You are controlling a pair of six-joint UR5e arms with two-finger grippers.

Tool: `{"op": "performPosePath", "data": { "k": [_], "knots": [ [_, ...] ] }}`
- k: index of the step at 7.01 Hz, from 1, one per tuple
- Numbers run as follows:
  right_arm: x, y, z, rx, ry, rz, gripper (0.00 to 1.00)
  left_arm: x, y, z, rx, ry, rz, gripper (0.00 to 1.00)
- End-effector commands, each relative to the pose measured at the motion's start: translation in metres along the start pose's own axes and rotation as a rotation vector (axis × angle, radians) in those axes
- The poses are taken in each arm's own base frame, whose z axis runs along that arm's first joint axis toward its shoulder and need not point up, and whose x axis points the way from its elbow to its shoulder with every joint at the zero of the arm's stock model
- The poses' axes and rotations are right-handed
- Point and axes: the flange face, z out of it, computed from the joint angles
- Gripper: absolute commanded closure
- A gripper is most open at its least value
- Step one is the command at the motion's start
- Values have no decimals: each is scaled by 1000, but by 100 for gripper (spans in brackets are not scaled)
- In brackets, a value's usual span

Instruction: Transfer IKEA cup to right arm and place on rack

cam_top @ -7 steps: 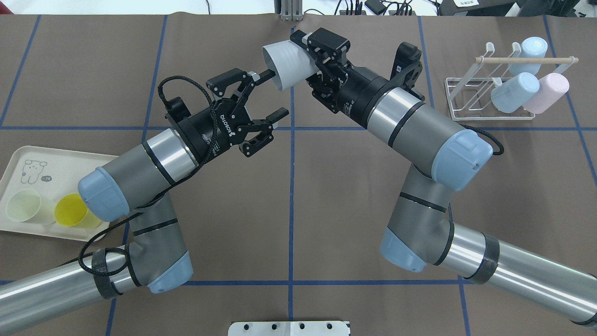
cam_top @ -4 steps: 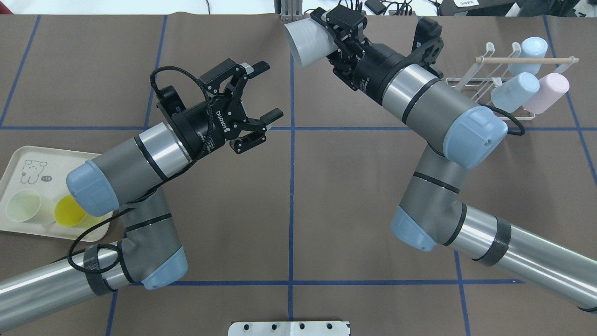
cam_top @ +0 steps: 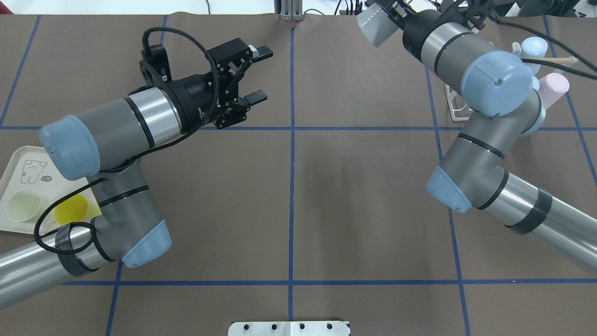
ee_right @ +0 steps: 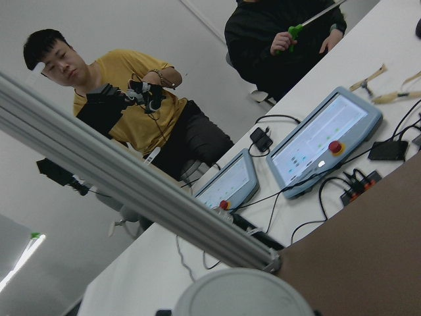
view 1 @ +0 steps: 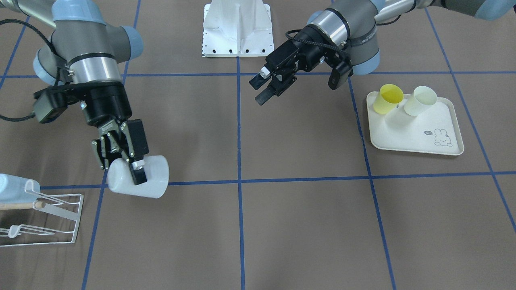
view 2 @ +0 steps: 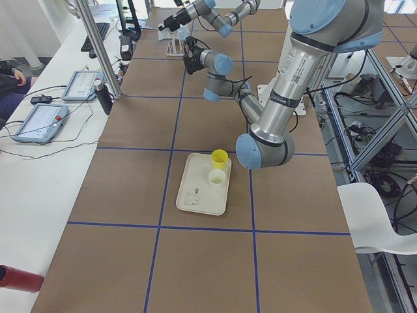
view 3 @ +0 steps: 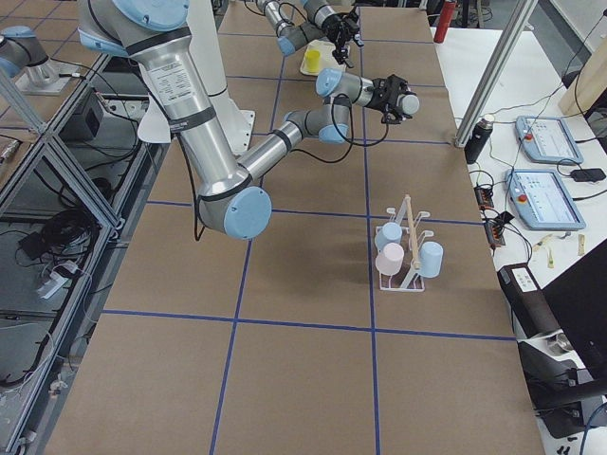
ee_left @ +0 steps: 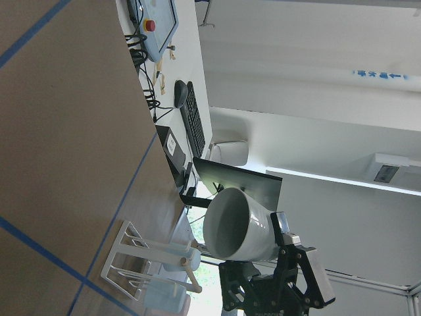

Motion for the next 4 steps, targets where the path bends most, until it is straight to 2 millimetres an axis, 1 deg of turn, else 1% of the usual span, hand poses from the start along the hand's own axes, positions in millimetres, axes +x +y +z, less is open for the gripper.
{"op": "performPosePath", "data": {
  "k": [1, 2, 3, 4],
  "knots": [
    [68, -74, 31, 58, 209, -307, 100, 5, -9, -23, 33, -90, 159, 0],
    [100, -108, 46, 37, 266, -347, 100, 4, -11, -23, 33, -95, 162, 0],
    [133, -129, 60, 15, 240, -345, 100, 4, -11, -24, 33, -95, 162, 0],
    [186, -142, 75, 29, 217, -425, 100, 5, -11, -25, 32, -92, 161, 0]
  ]
}}
